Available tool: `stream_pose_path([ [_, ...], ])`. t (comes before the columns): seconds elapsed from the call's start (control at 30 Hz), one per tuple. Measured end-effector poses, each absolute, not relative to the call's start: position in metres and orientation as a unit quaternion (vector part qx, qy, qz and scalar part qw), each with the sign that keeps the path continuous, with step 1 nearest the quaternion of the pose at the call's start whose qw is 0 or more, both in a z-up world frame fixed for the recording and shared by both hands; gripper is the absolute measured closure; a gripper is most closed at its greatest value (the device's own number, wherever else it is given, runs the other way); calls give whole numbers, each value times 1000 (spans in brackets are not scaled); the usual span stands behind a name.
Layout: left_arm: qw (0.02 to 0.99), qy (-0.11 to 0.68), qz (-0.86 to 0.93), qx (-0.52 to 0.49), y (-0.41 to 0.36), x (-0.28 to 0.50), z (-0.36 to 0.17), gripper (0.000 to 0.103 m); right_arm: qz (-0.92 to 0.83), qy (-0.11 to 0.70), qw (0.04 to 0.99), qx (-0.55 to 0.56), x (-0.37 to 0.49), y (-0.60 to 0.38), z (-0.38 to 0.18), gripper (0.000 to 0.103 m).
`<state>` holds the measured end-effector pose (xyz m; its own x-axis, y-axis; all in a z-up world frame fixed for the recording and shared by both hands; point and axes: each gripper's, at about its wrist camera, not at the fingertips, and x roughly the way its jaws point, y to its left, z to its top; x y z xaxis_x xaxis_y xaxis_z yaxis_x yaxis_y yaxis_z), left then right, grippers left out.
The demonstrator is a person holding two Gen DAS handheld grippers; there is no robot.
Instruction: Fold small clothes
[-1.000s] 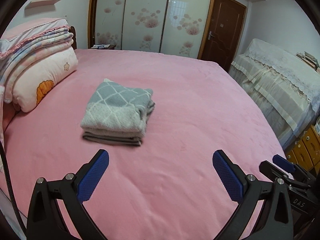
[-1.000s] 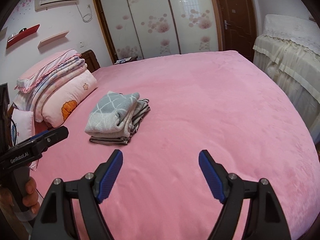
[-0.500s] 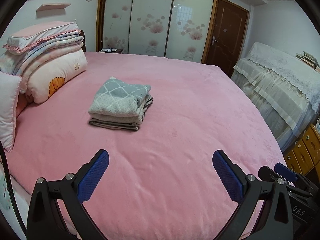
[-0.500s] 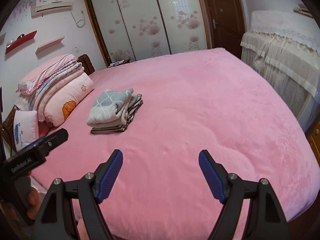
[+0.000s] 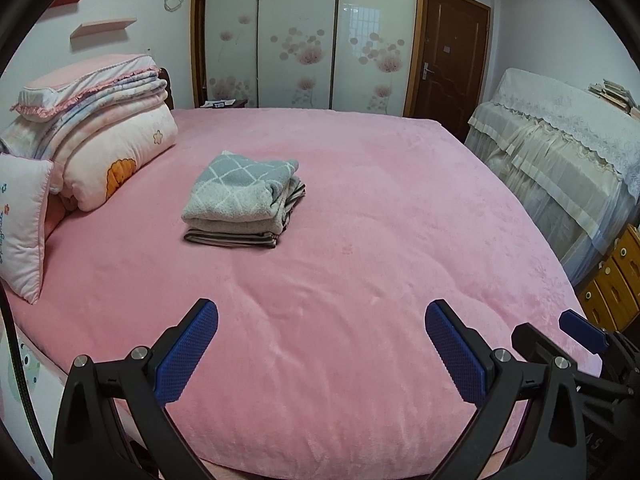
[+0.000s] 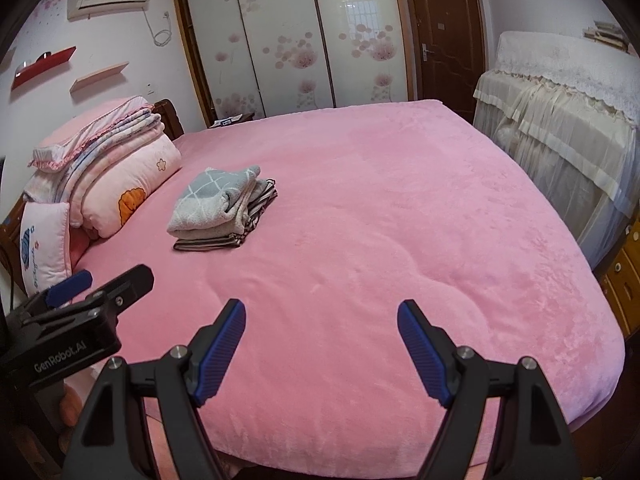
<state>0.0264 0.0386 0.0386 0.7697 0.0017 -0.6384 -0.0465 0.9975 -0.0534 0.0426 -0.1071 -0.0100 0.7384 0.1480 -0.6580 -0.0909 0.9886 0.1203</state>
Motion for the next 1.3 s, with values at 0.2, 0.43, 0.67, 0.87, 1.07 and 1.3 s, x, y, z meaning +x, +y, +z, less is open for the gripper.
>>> stream_pose_path([
  [0.2, 942, 336, 16, -22, 30, 23, 40, 0, 54, 342, 938, 31, 37, -109, -5, 24],
  [0.43, 941, 337, 14, -17, 25, 21, 40, 0, 47, 329, 943, 30, 35, -114, 2, 24],
  [0.67, 939, 342, 11, -15, 25, 23, 39, 0, 45, 324, 945, 28, 33, -114, 5, 24],
  [0.87, 939, 345, 7, -14, 23, 25, 38, 0, 40, 328, 943, 31, 34, -117, 6, 24],
  [1.07, 937, 349, 3, -11, 22, 27, 36, 0, 38, 327, 944, 31, 34, -117, 6, 24],
  [1.3, 936, 351, 2, -11, 23, 28, 35, 0, 38, 328, 943, 32, 35, -119, 6, 24],
])
